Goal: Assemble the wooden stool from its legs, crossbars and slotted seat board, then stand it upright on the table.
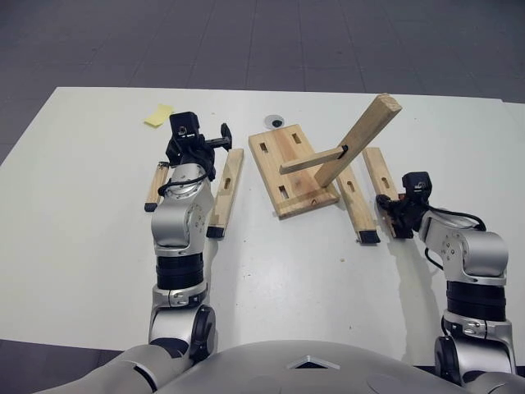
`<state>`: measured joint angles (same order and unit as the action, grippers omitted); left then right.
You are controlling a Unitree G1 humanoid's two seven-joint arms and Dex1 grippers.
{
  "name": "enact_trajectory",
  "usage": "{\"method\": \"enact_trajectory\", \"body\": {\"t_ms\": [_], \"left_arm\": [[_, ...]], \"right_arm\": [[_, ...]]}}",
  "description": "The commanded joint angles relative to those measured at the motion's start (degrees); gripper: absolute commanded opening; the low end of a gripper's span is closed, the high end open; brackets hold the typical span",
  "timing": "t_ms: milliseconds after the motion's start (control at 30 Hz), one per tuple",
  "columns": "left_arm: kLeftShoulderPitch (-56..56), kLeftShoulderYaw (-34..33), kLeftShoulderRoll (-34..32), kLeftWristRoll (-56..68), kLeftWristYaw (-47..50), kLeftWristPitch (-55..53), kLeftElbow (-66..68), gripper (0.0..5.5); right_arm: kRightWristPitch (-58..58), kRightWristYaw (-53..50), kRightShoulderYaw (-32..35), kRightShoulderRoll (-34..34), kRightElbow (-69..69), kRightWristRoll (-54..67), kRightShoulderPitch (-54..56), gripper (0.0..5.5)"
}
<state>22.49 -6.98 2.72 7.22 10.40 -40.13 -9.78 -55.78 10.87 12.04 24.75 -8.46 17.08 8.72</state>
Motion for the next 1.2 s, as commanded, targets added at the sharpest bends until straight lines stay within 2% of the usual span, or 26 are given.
{"method": "enact_trajectory", "body": {"t_ms": [33,100,200,267,333,433,600,833,1200], "left_arm": [[3.0,-8.3,-1.2,6.9,-2.2,0.5,-1.5,5.4],[6.5,-12.3,-3.1,13.5,-6.4,1.1,-3.2,5.4],[14.0,-17.0,-2.9,33.6,-13.2,-5.1,-8.1,5.4],[19.0,-18.0,-2.3,45.3,-14.1,-7.6,-10.4,5.4],[23.3,-16.5,-2.2,51.3,-13.9,-9.1,-10.3,5.4],[29.9,-10.8,-1.3,52.6,-14.3,-10.4,-7.4,5.4],[37.0,-6.8,2.4,53.8,-12.1,-9.1,0.8,5.4],[39.5,-6.7,1.8,52.7,-12.4,-6.6,7.3,5.4],[39.9,-7.0,-0.9,49.2,-16.4,-2.7,14.6,3.57]], "right_arm": [[14.4,-0.2,6.2,0.3,-5.7,0.0,5.3,2.06],[19.5,-0.6,9.4,0.4,-8.8,1.3,8.4,2.06],[24.5,0.3,11.2,0.5,-13.8,3.4,12.6,2.06],[26.7,2.2,10.5,0.9,-17.3,5.0,14.9,2.06],[28.0,4.2,9.1,1.7,-19.8,6.4,16.8,2.06],[29.3,7.5,6.0,2.2,-22.1,8.1,19.6,2.06],[30.2,10.5,0.9,1.5,-24.7,9.9,20.4,2.06],[31.1,11.8,-3.3,1.7,-27.4,8.7,16.5,2.06],[33.1,13.2,-4.0,3.2,-25.4,5.4,12.9,2.06]]}}
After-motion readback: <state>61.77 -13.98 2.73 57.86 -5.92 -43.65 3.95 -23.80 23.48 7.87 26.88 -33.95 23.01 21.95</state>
